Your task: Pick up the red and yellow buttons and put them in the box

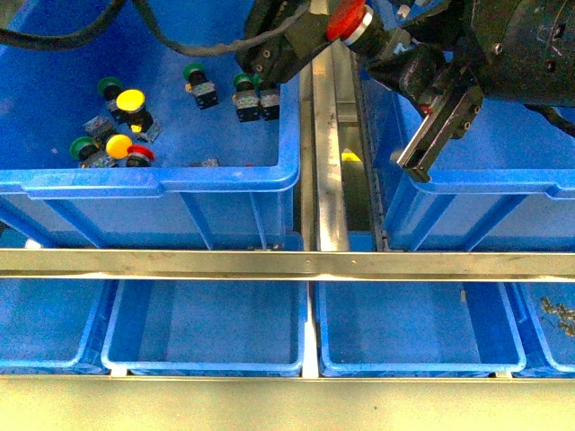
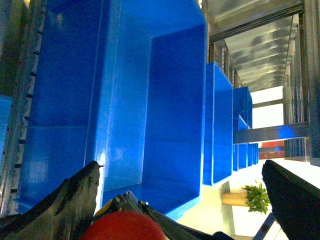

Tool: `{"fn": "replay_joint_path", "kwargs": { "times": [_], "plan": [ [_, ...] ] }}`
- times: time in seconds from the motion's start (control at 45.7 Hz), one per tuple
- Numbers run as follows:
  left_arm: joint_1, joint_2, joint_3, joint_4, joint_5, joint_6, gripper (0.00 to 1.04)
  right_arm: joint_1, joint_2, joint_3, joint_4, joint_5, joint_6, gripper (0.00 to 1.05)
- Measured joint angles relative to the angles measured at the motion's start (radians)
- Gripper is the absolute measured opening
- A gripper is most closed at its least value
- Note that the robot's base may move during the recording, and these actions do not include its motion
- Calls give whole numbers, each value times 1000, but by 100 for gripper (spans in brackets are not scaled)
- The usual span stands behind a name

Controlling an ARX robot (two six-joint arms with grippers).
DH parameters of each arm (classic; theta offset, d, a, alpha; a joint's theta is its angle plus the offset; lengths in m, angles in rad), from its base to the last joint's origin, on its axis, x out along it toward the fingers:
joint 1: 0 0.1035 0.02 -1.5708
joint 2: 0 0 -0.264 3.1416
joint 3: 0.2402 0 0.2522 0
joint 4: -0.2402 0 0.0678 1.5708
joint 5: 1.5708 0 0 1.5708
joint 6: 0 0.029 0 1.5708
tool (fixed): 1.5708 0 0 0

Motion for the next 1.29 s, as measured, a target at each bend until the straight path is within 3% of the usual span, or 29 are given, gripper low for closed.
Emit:
{"fn": "replay_joint_path", "kwargs": {
  "times": [0.438, 0.613, 0.722, 0.788, 0.963, 1.05, 1.226, 1.291],
  "plan": [
    [174, -280, -396, -29, -51, 143, 97, -104, -35, -37, -7, -3, 27, 26],
    [294, -394, -580, -122, -188, 285, 97, -165, -85, -64, -23, -4, 80, 26],
    [369, -444, -700, -90, -309, 401, 95, -193, -134, -84, -32, 14, 124, 26],
    [402, -395, -793, 125, -375, 519, 83, -196, -164, -94, -46, 23, 154, 26],
    [468, -354, -955, 444, -344, 747, 61, -185, -208, -102, -81, 57, 188, 26],
    [489, -457, -1067, 719, -345, 925, 39, -172, -230, -103, -113, 83, 219, 26],
    [491, -689, -1147, 635, -342, 1019, 3, -143, -262, -105, -132, 102, 238, 26],
    [491, -740, -1159, 592, -344, 1027, 2, -143, -262, -105, -135, 117, 243, 26]
  ]
}}
